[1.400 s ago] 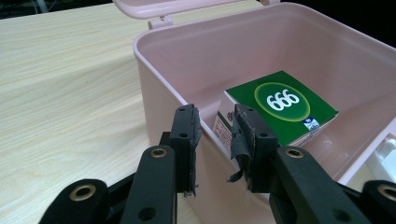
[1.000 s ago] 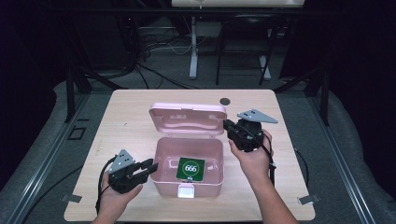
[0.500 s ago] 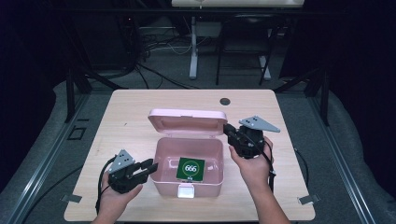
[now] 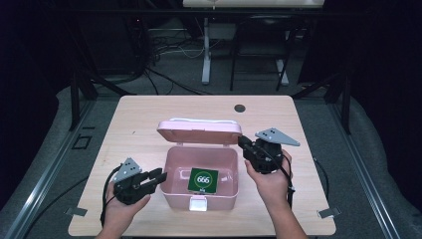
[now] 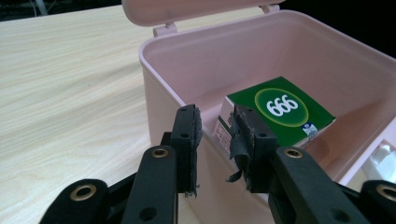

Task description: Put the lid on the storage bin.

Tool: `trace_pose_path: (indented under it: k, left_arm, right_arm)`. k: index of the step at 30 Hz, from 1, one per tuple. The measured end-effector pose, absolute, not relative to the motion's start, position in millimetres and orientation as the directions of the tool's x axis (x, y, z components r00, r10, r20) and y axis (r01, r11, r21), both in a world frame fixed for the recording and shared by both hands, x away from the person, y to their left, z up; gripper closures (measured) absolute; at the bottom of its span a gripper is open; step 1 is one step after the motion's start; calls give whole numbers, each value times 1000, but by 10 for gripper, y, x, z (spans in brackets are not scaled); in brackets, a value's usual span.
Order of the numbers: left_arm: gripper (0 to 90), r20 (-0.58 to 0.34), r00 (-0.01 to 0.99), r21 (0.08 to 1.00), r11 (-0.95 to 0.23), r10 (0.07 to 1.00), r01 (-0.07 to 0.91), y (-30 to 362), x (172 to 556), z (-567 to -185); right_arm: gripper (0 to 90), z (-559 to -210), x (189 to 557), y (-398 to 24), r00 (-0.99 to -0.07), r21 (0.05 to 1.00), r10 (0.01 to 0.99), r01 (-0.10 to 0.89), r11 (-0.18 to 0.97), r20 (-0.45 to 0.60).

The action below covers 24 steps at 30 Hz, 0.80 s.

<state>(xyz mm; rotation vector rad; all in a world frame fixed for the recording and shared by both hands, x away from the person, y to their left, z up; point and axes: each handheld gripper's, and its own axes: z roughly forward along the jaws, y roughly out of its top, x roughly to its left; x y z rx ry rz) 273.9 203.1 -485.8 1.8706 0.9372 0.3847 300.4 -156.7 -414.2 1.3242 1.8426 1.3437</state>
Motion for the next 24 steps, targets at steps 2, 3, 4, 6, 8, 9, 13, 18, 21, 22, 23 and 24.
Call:
trace_pose_path:
  k: [2, 3, 4, 6, 8, 9, 13, 18, 21, 22, 23, 24]
  left_arm:
    - [698, -130, 652, 872, -228, 747, 434, 2033, 2747, -4839]
    - [698, -128, 651, 872, -228, 748, 433, 2032, 2751, -4827]
    - [694, -128, 652, 876, -223, 747, 428, 2029, 2757, -4813]
    - [679, -126, 652, 879, -220, 748, 423, 2028, 2761, -4786]
    - [675, -122, 651, 884, -216, 749, 415, 2028, 2764, -4765]
    - [675, -125, 651, 884, -214, 749, 416, 2030, 2766, -4749]
    - [679, -126, 647, 891, -201, 752, 407, 2045, 2798, -4666]
    - [686, -124, 650, 897, -195, 750, 396, 2041, 2842, -4569]
    - [687, -113, 649, 901, -198, 753, 387, 2035, 2873, -4498]
    - [688, -110, 649, 901, -200, 753, 385, 2034, 2885, -4475]
    - [688, -108, 646, 902, -200, 755, 384, 2032, 2896, -4455]
    - [688, -107, 648, 902, -201, 754, 383, 2032, 2908, -4433]
  right_arm:
    - [855, -4147, 2991, -1577, -405, 908, 902, 417, 37, 149]
    - [855, -4147, 2991, -1577, -405, 908, 902, 417, 37, 149]
    - [856, -4149, 2987, -1579, -406, 908, 901, 419, 34, 153]
    - [857, -4151, 2976, -1579, -407, 908, 901, 418, 36, 152]
    - [857, -4158, 2958, -1578, -407, 908, 901, 418, 37, 151]
    - [857, -4162, 2954, -1580, -408, 908, 901, 417, 39, 149]
    - [857, -4173, 2941, -1586, -410, 908, 899, 418, 38, 152]
    - [859, -4182, 2930, -1590, -413, 908, 898, 417, 37, 153]
    - [859, -4186, 2929, -1593, -414, 909, 897, 416, 36, 154]
    - [859, -4187, 2930, -1595, -415, 908, 896, 418, 32, 159]
    - [859, -4187, 2930, -1597, -415, 908, 895, 418, 31, 161]
    - [859, -4187, 2929, -1597, -415, 907, 895, 419, 30, 163]
